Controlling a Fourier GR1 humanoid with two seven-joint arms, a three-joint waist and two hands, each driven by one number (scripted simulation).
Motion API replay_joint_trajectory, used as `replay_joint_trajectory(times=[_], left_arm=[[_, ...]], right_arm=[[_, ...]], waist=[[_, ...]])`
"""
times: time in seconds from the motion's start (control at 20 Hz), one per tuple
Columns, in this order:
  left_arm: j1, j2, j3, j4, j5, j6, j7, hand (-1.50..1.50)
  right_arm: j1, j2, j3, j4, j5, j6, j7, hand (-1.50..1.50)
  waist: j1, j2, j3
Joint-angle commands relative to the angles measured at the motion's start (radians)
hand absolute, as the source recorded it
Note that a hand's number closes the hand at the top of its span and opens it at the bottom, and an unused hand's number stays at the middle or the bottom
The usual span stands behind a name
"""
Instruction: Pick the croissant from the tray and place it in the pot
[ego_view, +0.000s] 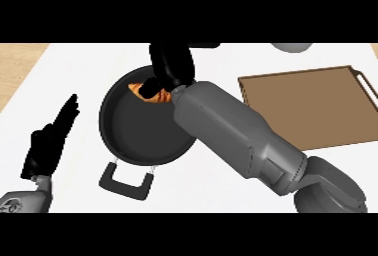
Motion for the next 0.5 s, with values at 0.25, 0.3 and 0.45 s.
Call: replay_joint_trajectory(times=[0.25,0.3,0.45], left_arm=[[-0.012,0.006,0.020,-0.005,0.011,-0.004,0.025,0.00],[-0.026,0.016,0.034,0.040,0.015,-0.017,-0.006,0.00],[-0.005,0.012,0.038,-0.005,0.012,-0.002,0.036,0.00]], right_arm=[[0.059,0.000,-0.155,-0.139,-0.227,-0.232,-0.249,-1.50],[0.028,0.000,-0.146,-0.143,-0.262,-0.219,-0.231,-1.50],[0.069,0.000,-0.169,-0.150,-0.367,-0.140,-0.310,-1.50]], waist=[[-0.023,-0.007,0.002],[-0.029,-0.008,0.001],[-0.048,-0.015,0.002]])
